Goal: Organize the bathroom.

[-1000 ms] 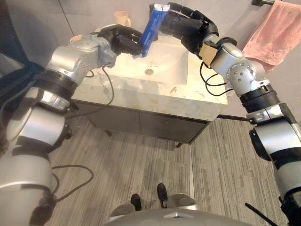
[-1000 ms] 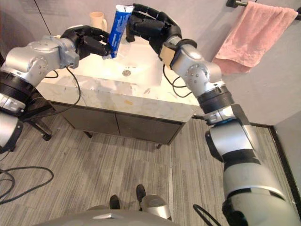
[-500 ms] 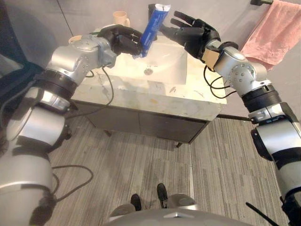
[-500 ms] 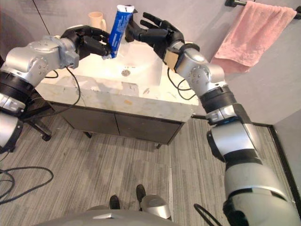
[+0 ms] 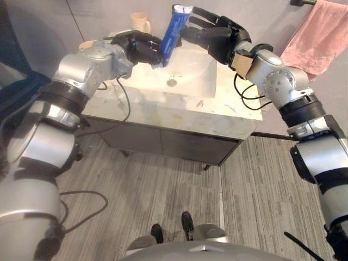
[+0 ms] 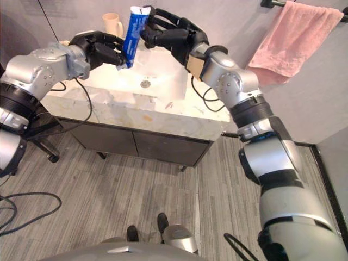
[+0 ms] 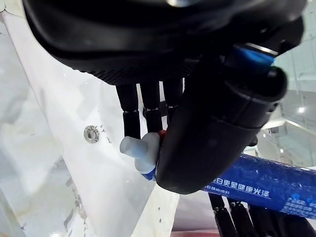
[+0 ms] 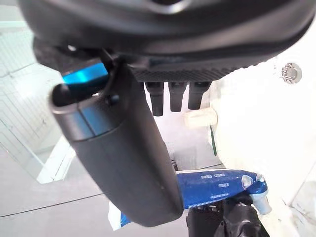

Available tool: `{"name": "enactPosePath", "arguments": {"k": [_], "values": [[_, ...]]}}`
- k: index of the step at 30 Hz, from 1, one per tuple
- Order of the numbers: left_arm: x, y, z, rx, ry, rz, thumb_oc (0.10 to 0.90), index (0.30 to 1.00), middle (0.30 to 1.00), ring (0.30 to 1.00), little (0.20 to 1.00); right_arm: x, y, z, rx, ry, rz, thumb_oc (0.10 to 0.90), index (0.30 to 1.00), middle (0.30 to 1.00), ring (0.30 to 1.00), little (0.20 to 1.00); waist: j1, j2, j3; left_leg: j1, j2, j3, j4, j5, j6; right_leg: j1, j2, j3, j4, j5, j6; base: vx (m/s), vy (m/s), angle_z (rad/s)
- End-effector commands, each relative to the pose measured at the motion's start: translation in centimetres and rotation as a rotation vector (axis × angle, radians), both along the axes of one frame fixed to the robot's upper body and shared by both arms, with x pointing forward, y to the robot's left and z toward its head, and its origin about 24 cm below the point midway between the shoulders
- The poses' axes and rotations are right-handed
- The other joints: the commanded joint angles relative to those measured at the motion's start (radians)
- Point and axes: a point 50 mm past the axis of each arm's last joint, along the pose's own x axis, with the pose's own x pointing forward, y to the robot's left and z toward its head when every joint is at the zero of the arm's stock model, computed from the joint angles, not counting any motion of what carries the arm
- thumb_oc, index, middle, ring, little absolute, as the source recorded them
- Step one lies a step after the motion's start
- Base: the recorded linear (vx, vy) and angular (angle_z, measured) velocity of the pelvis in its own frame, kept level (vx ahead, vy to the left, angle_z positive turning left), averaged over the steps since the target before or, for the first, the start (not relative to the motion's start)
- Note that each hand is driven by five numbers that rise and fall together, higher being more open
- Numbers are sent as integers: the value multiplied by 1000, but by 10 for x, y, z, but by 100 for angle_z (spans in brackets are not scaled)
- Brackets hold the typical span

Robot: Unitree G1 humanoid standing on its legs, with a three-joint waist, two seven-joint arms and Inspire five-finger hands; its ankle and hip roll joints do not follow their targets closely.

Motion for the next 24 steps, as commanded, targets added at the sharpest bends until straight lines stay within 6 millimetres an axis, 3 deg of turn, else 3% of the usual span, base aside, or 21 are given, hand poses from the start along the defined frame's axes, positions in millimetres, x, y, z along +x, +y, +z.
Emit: {"name": "enactPosePath", "arguments": {"k": [1, 9, 17, 24], "values": [[0, 3, 47, -16, -169, 18, 400, 300, 300, 300, 300, -9, -6, 69, 44, -269, -32, 800, 900, 900, 900, 900, 25, 8, -226, -3, 13, -12, -2, -56, 2, 31, 5, -82, -9, -88, 81, 0, 0, 0], [0, 4, 49, -20, -167, 24, 400, 300, 300, 300, 300, -10, -3, 70, 90, -238, 12, 800, 900, 900, 900, 900, 24, 7, -232, -1, 14, -11, -2, -58, 2, 33, 3, -81, -9, -89, 81, 0, 0, 0], [-1, 11, 48, -21, -156, 33, 400, 300, 300, 300, 300, -7, -5, 58, 17, -198, -1, 800, 900, 900, 900, 900, 28, 6, -236, -2, 15, -10, -2, -56, -2, 34, 2, -90, -9, -89, 82, 15, -3, 0], [-4, 19, 56, -34, -189, 72, 400, 300, 300, 300, 300, -14, -19, 71, 26, -217, 9, 800, 900, 900, 900, 900, 20, 6, -234, -11, 18, -8, -2, -57, -1, 26, 3, -93, -9, -88, 79, -5, -1, 0]]}}
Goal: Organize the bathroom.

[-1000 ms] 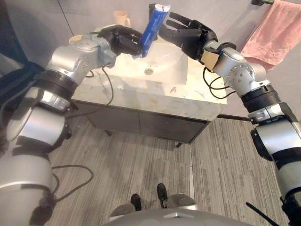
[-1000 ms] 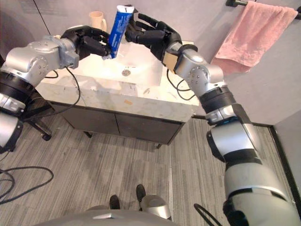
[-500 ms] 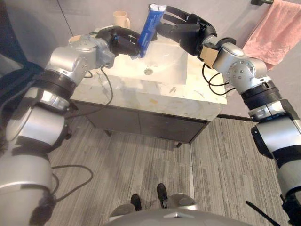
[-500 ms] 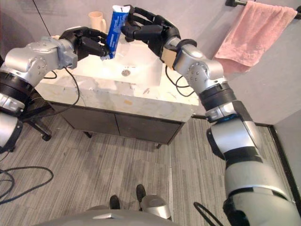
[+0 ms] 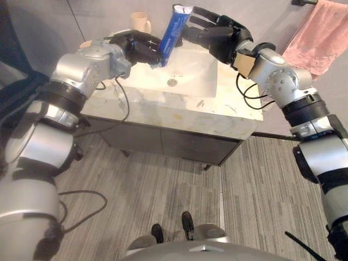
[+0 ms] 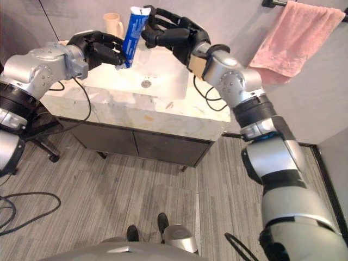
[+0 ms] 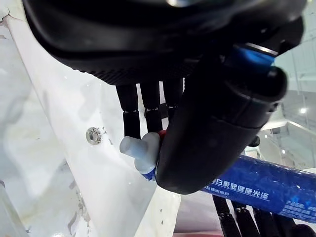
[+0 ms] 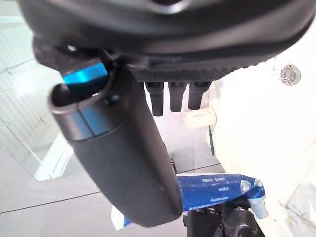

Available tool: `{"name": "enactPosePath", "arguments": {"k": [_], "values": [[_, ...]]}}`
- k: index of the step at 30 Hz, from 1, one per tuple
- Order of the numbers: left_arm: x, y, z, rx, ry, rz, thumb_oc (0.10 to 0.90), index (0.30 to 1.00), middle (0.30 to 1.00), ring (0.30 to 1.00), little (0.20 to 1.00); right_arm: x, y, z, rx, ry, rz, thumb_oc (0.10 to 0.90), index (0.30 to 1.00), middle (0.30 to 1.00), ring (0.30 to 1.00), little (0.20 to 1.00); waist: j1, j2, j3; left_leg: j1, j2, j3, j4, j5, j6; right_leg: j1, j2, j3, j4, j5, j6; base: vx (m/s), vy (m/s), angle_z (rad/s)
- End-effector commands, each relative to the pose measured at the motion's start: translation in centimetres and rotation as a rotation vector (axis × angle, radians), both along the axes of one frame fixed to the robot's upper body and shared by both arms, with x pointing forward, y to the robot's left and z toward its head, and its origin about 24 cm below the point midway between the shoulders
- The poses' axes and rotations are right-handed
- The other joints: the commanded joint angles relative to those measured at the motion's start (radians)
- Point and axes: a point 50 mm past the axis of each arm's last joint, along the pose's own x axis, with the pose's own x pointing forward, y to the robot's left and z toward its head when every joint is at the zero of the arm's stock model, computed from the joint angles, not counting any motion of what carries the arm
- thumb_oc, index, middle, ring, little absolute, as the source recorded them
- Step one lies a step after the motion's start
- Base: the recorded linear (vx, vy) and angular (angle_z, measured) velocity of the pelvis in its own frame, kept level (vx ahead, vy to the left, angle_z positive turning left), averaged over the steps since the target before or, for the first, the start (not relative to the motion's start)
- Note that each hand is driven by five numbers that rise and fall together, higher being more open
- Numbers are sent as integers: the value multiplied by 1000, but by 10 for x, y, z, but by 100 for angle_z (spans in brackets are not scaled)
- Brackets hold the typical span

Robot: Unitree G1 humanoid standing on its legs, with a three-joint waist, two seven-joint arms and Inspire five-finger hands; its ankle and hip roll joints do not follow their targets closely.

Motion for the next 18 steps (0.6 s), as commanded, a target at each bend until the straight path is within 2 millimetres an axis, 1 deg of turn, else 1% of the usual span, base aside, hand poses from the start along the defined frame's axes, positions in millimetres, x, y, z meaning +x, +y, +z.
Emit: {"name": "enactPosePath", "arguments": {"k": [1, 5, 9, 16, 18], "values": [[-3, 15, 57, -36, -198, 70, 400, 300, 300, 300, 300, -11, -10, 64, 51, -199, 19, 800, 900, 900, 900, 900, 18, 6, -235, -7, 18, -9, -2, -58, -2, 30, 3, -93, -9, -88, 80, 0, 0, 0], [-4, 19, 58, -31, -205, 81, 400, 300, 300, 300, 300, -11, -11, 62, 38, -187, 35, 800, 900, 900, 900, 900, 19, 6, -241, -7, 24, -7, -2, -56, -5, 32, 6, -93, -9, -91, 80, 0, 0, 0], [-4, 23, 59, -37, -211, 97, 400, 300, 300, 300, 300, -14, -8, 64, 49, -175, 66, 800, 900, 900, 900, 900, 19, 6, -241, -11, 26, -3, -2, -55, -7, 28, 6, -100, -9, -92, 77, 0, 0, 0], [-5, 21, 63, -50, -221, 92, 400, 300, 300, 300, 300, -16, 0, 57, 94, -111, 140, 800, 900, 900, 900, 900, 13, 4, -240, -12, 29, -1, -2, -55, -4, 27, 5, -94, -9, -94, 77, 0, 0, 0], [-4, 16, 63, -58, -223, 81, 400, 300, 300, 300, 300, -16, 7, 52, 117, -93, 174, 800, 900, 900, 900, 900, 13, 6, -238, -12, 28, -3, -2, -56, -3, 28, 5, -91, -9, -95, 77, 0, 0, 0]]}}
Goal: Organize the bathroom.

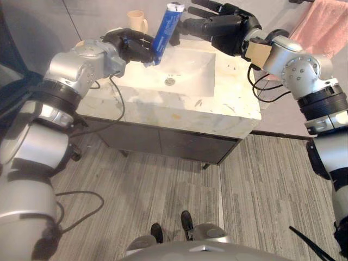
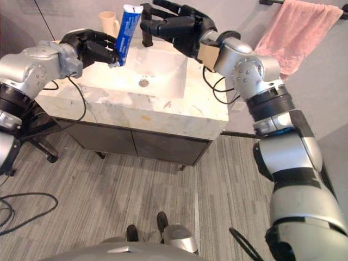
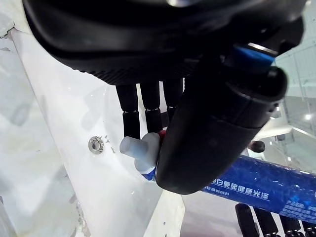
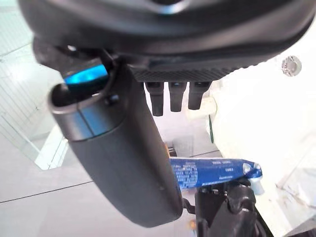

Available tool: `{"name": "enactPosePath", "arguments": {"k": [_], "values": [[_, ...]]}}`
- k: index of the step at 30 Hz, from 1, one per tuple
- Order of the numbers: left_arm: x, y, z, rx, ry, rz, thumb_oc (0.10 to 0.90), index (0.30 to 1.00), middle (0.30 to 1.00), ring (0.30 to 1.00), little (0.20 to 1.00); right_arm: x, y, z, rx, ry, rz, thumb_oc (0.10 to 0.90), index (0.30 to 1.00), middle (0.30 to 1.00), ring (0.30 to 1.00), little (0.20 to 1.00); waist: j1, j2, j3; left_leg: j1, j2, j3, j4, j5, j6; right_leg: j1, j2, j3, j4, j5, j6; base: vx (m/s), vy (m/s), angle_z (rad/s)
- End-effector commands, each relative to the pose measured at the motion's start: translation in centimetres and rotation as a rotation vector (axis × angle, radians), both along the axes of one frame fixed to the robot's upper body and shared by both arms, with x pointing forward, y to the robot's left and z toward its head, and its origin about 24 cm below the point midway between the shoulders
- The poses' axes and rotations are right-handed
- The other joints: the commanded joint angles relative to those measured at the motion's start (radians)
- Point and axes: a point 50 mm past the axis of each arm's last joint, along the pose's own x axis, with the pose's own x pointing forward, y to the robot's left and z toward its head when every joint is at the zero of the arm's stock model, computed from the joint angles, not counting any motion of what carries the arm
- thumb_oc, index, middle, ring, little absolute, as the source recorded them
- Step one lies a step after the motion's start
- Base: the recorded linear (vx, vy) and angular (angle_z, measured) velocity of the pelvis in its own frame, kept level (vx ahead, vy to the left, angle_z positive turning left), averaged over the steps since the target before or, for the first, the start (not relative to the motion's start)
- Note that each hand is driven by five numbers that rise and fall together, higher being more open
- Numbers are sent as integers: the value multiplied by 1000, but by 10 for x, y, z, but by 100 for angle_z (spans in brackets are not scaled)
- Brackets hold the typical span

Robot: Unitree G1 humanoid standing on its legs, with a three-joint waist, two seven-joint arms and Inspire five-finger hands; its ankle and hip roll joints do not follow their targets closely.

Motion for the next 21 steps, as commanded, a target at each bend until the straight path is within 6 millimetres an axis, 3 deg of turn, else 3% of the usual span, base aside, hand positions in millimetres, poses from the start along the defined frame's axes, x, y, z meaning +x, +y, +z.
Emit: {"name": "enactPosePath", "arguments": {"k": [1, 6, 19, 20, 21], "values": [[-3, 3, 60, -60, -214, 17, 400, 300, 300, 300, 300, -6, 6, 32, 130, -101, 65, 800, 900, 900, 900, 900, 17, 6, -238, -8, 23, -11, -2, -54, -1, 35, 1, -96, -9, -96, 77, 0, 0, 0], [-1, -5, 57, -54, -216, 3, 400, 300, 300, 300, 300, -7, 23, 29, 184, -102, 111, 800, 900, 900, 900, 900, 23, 8, -238, -10, 17, -24, -2, -53, 2, 38, 0, -94, -9, -96, 77, 0, 0, 0], [-1, -10, 57, -60, -205, -10, 400, 300, 300, 300, 300, -10, 40, 32, 183, -114, 130, 800, 900, 900, 900, 900, 32, 12, -243, -10, 15, -30, -2, -52, 1, 40, -4, -102, -9, -97, 79, 0, 0, 0], [-1, -9, 58, -59, -205, -9, 400, 300, 300, 300, 300, -9, 39, 31, 181, -113, 129, 649, 674, 674, 674, 674, 32, 12, -242, -10, 16, -30, -2, -52, 1, 41, -5, -104, -9, -96, 79, 0, 0, 0], [-1, -9, 58, -59, -205, -8, 400, 300, 300, 300, 300, -9, 39, 31, 178, -115, 126, 573, 559, 559, 559, 559, 32, 12, -242, -9, 16, -30, -2, -52, 1, 41, -5, -104, -9, -96, 79, 0, 0, 0]]}}
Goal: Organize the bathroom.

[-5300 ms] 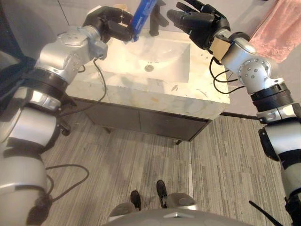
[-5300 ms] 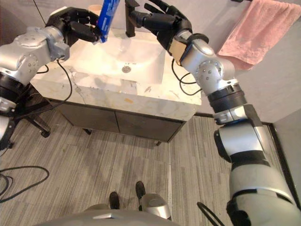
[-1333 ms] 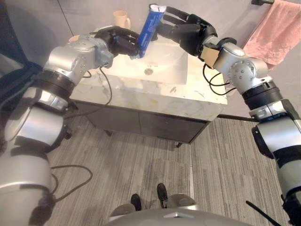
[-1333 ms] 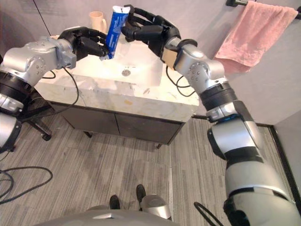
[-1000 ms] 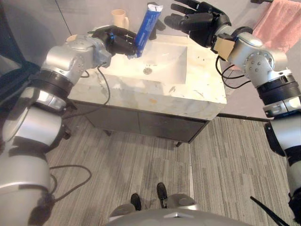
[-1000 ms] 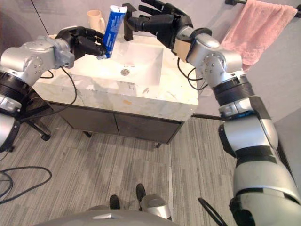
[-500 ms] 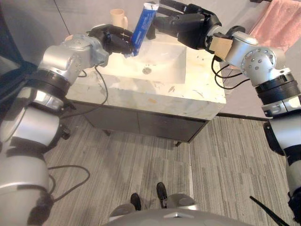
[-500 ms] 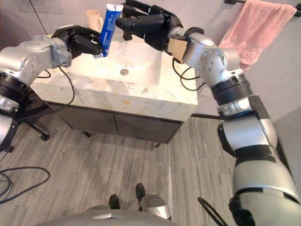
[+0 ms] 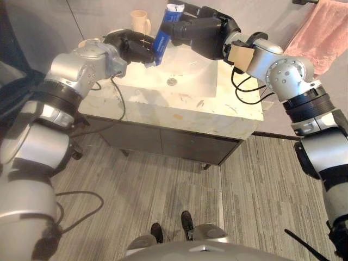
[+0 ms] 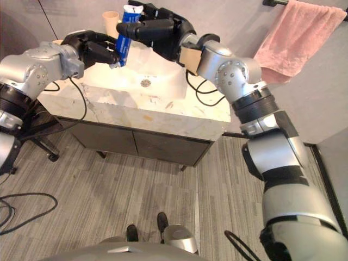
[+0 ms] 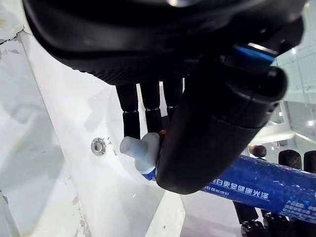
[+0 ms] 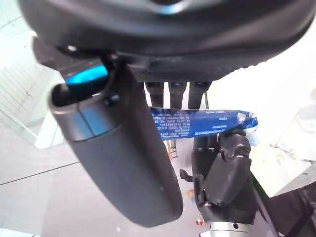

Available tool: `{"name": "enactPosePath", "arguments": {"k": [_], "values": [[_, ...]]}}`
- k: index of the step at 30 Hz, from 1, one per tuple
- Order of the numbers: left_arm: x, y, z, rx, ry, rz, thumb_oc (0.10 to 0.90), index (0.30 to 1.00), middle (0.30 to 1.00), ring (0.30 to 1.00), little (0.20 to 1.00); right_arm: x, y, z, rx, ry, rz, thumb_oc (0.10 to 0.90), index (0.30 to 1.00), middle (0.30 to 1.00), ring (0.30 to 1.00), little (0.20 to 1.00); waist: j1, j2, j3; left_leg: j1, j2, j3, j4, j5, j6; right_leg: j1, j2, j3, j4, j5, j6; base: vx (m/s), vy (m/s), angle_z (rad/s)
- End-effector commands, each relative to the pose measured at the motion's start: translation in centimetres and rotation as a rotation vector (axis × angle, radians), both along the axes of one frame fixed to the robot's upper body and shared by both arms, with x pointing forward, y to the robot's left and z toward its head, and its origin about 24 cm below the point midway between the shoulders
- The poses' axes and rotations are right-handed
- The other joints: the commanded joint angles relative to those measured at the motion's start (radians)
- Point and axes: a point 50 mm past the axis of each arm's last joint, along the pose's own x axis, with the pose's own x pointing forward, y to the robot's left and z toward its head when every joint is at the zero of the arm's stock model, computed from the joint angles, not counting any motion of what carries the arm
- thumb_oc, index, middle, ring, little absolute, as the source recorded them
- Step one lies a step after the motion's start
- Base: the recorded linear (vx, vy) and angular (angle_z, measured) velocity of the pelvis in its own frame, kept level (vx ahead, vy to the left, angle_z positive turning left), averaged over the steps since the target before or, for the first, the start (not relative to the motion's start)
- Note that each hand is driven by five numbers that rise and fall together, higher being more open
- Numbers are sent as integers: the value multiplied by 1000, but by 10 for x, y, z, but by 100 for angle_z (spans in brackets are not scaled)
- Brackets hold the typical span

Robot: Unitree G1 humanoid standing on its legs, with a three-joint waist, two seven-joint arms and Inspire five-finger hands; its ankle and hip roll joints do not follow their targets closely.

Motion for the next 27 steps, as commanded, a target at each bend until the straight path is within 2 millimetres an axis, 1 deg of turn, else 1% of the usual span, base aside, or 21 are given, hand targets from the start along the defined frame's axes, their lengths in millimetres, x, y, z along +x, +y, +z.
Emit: {"name": "enactPosePath", "arguments": {"k": [1, 9, 15, 20, 21, 26, 27], "values": [[0, -8, 60, -43, -215, -6, 400, 300, 300, 300, 300, -1, 3, 34, 140, -130, 14, 400, 300, 300, 300, 300, 26, 11, -240, -8, 17, -24, -2, -51, 1, 39, -5, -101, -9, -96, 79, 0, 0, 0], [-1, -5, 60, -46, -208, -5, 400, 300, 300, 300, 300, -3, 5, 35, 146, -134, 33, 400, 300, 300, 300, 300, 29, 11, -239, -6, 17, -25, -2, -52, 2, 43, -5, -103, -9, -98, 79, 0, 0, 0], [-1, -6, 60, -46, -203, -8, 400, 300, 300, 300, 300, -3, 5, 32, 148, -126, 31, 400, 300, 300, 300, 300, 28, 12, -239, -3, 17, -28, -2, -53, 3, 47, -5, -98, -9, -99, 79, 0, 0, 0], [0, -7, 56, -47, -197, -9, 400, 300, 300, 300, 300, -3, 6, 31, 144, -131, 18, 400, 300, 300, 300, 300, 28, 13, -235, 1, 17, -31, -2, -52, 4, 53, -5, -97, -9, -99, 77, 0, 0, 0], [0, -7, 55, -48, -196, -2, 800, 900, 900, 900, 900, -2, 3, 31, 140, -135, 10, 400, 300, 300, 300, 300, 28, 12, -236, 1, 16, -32, -2, -52, 4, 53, -5, -98, -8, -99, 77, 0, 0, 0], [0, -8, 56, -67, -206, -17, 800, 900, 900, 900, 900, -1, -1, 33, 141, -147, -6, 400, 300, 300, 300, 300, 27, 11, -238, 3, 17, -28, -2, -51, 3, 54, -3, -97, -9, -100, 77, 12, -2, 0], [-1, -8, 59, -93, -224, -17, 800, 900, 900, 900, 900, -1, -6, 34, 144, -151, -17, 400, 300, 300, 300, 300, 25, 12, -238, 6, 19, -22, -2, -51, 1, 55, -1, -97, -8, -101, 77, 0, 0, 0]]}}
